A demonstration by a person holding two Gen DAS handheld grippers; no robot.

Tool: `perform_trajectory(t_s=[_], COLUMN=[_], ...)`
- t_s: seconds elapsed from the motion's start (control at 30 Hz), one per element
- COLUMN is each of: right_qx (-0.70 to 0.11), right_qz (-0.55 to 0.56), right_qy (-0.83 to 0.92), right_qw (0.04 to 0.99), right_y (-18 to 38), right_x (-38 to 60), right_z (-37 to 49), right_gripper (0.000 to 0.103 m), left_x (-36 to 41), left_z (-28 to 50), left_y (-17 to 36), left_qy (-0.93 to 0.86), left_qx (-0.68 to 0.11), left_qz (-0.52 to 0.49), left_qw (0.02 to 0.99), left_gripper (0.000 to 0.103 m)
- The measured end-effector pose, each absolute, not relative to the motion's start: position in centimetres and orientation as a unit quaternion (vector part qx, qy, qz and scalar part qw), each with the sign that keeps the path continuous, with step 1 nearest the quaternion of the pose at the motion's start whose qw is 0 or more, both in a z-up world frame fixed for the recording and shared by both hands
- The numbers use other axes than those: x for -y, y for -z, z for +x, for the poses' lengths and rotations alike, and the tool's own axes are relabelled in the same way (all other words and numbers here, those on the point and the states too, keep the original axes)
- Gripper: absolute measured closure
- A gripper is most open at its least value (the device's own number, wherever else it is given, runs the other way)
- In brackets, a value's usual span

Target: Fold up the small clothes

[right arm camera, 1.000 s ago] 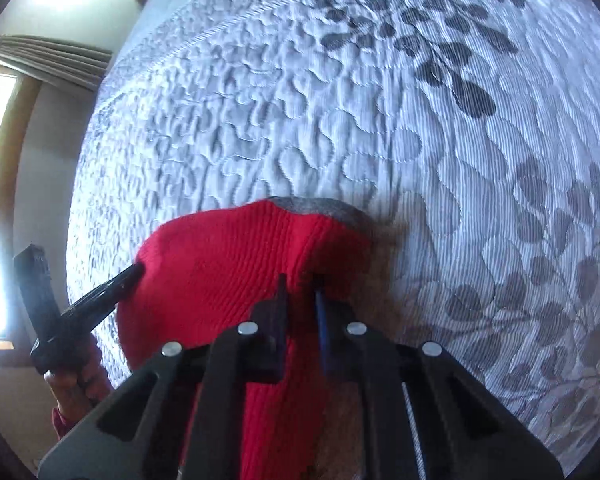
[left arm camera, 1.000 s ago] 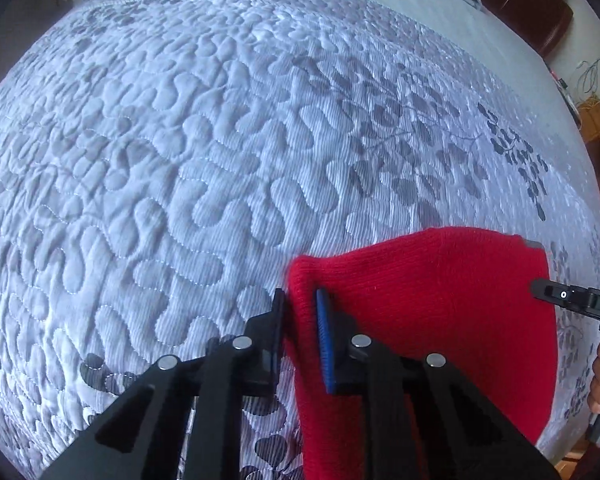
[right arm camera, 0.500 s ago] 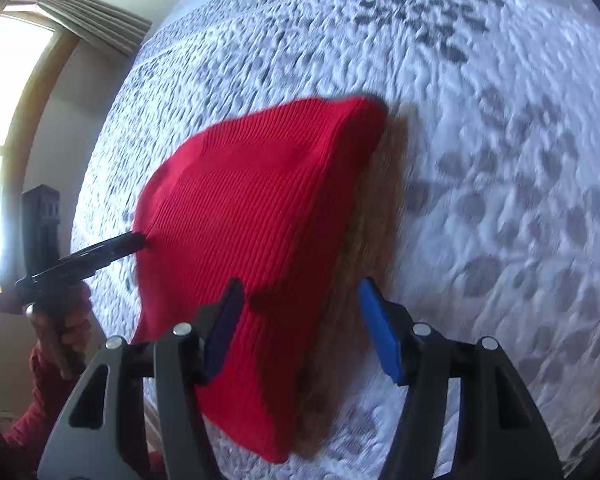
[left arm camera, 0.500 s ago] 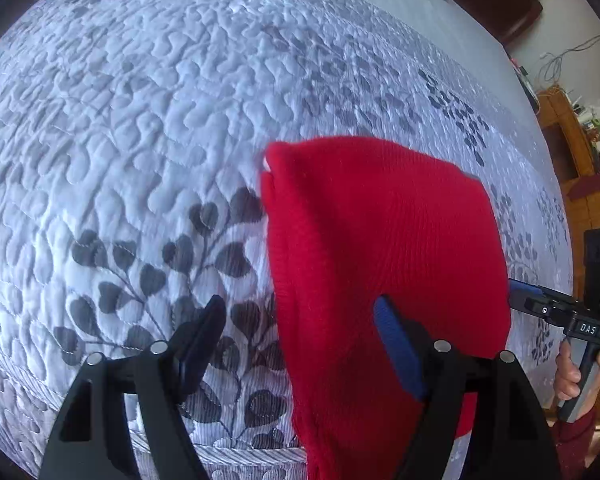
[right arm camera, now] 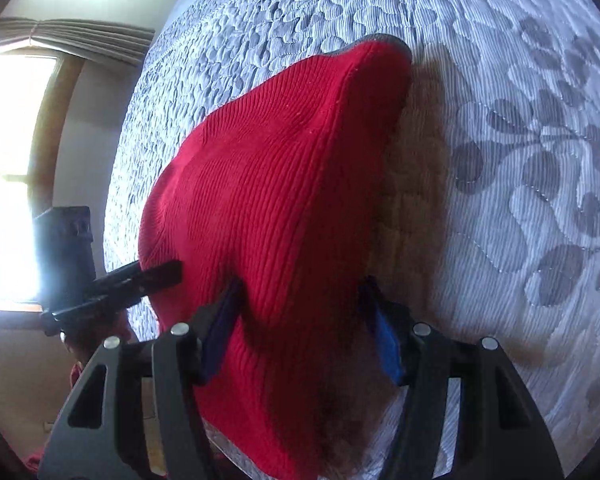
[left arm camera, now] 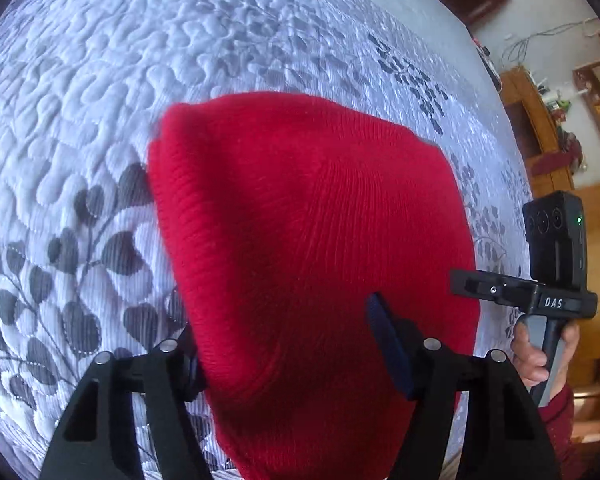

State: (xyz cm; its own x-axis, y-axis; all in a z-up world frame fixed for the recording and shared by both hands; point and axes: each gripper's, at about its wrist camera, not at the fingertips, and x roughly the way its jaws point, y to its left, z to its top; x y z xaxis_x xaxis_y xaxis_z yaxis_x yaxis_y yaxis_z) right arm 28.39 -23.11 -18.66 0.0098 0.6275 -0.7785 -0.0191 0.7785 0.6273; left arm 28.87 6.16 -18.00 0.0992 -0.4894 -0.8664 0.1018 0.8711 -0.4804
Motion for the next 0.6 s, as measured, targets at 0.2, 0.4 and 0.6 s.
perform_trajectory(t_s=[0.2,0.4,0.6], right_qx=[-0.650,-0.631,-0.622], right_qz=[0.257,0.259,0.243], right_qy=[-0.251,-0.254,-0.237], right_qw=[0.670,0.686,0.706], right_y=[18.8,15.8,11.2], right_x=[23.4,24.9,28.9], right_z=[28.1,26.6,24.4], right_gripper=[0.065,0.071,0.071], left_x=[-8.4,-6.6,-1.3], left_z=[29.6,28.3,27.0], left_y=[19.2,16.3,11.7], left_qy=[0.188,0.178,0.210], left_qx=[-0.642,-0.625,-0.613], left_qz=[-0.254,-0.235,-0.204], left_qw=[0.699,0.723,0.734], left_gripper=[0.070,0.074,0.075])
